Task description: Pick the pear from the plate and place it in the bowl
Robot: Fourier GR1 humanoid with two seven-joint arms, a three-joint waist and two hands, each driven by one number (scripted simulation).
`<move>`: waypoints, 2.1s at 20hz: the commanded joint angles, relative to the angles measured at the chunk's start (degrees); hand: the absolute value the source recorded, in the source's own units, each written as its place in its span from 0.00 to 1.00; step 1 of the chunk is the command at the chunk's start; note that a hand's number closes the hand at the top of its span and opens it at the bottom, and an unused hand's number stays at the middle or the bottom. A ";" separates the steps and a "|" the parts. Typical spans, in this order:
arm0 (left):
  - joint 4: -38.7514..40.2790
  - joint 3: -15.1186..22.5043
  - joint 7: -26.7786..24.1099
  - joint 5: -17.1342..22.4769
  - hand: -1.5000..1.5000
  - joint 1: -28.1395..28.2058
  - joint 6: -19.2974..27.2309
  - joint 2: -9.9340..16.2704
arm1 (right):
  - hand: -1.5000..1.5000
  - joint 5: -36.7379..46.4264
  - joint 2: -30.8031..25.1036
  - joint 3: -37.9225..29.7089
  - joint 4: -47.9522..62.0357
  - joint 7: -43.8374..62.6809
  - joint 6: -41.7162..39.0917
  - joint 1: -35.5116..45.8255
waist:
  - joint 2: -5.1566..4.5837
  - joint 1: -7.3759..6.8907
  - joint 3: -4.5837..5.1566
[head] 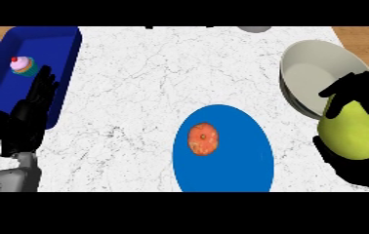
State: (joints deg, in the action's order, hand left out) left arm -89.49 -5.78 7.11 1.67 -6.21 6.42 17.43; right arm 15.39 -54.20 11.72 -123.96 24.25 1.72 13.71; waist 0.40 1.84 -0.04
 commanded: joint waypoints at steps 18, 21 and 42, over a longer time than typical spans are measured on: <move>2.67 0.30 -2.65 -1.82 0.50 -1.40 -3.02 -2.21 | 1.00 -1.00 11.28 -12.99 50.36 -30.43 -8.64 16.47 | -0.65 -2.82 0.03; 3.75 -1.39 -2.69 -0.81 0.50 -2.77 -4.00 -1.10 | 1.00 3.13 14.77 -10.83 59.66 -33.82 -6.43 22.12 | -0.77 -3.38 0.03; 1.76 -1.27 -0.14 -1.59 0.50 -3.31 -3.08 -2.12 | 0.00 -10.84 13.63 -28.61 98.44 -51.08 -24.78 33.17 | -1.12 -3.43 -0.22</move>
State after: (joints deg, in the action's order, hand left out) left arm -87.85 -6.48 7.07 -0.33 -9.91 3.29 15.37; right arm 12.93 -40.10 -8.92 -29.71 -25.24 -18.65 44.98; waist -0.65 -1.70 -0.20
